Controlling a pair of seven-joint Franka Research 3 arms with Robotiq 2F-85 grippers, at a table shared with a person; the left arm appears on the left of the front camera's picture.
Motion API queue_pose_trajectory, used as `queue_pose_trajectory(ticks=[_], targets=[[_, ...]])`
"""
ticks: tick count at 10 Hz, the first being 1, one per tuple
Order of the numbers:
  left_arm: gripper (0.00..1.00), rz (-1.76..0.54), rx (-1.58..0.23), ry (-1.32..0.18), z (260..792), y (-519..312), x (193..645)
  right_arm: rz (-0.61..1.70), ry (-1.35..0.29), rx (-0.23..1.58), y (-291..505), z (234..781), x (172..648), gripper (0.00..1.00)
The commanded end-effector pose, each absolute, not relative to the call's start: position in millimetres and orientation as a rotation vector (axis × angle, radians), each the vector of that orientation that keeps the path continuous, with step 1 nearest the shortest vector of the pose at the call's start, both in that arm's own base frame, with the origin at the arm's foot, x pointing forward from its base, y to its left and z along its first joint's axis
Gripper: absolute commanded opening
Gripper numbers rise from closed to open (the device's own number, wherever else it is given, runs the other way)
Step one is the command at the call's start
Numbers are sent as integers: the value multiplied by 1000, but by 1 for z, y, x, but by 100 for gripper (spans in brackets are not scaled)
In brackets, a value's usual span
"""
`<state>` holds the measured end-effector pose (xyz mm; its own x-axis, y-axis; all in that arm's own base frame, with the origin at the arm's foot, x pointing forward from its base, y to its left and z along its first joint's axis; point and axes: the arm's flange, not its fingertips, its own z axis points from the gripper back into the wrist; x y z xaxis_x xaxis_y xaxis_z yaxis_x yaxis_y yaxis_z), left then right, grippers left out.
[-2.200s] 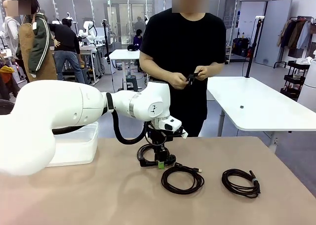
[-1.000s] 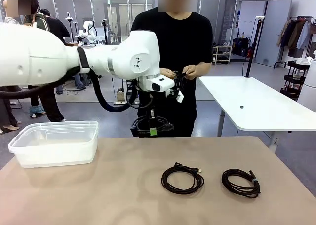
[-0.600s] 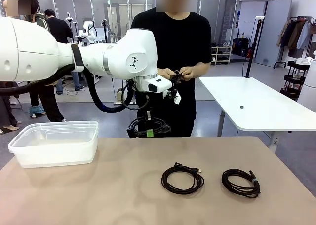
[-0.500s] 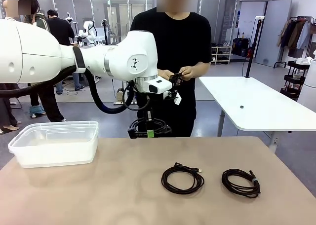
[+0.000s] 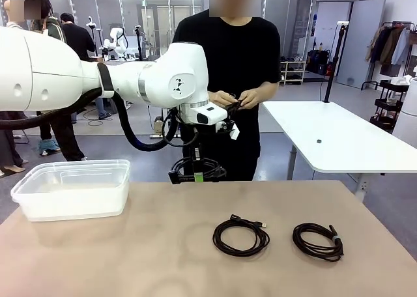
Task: Organize and store the cables.
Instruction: Place the Power Cable into the Organizing box.
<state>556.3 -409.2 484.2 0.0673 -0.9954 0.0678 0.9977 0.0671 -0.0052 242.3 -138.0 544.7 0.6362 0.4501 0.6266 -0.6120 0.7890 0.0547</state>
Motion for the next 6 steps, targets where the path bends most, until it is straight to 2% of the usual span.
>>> queue_pose_trajectory(ticks=[1,4,6], targets=[[19,-1610,23,-9,512,-358,563,622,-634,274,-137,545,243,100],[19,-1553,-71,-165,534,-238,569,622,-634,274,-137,545,243,100],[19,-1468,-75,-179,516,-149,577,622,-634,274,-137,545,243,100]])
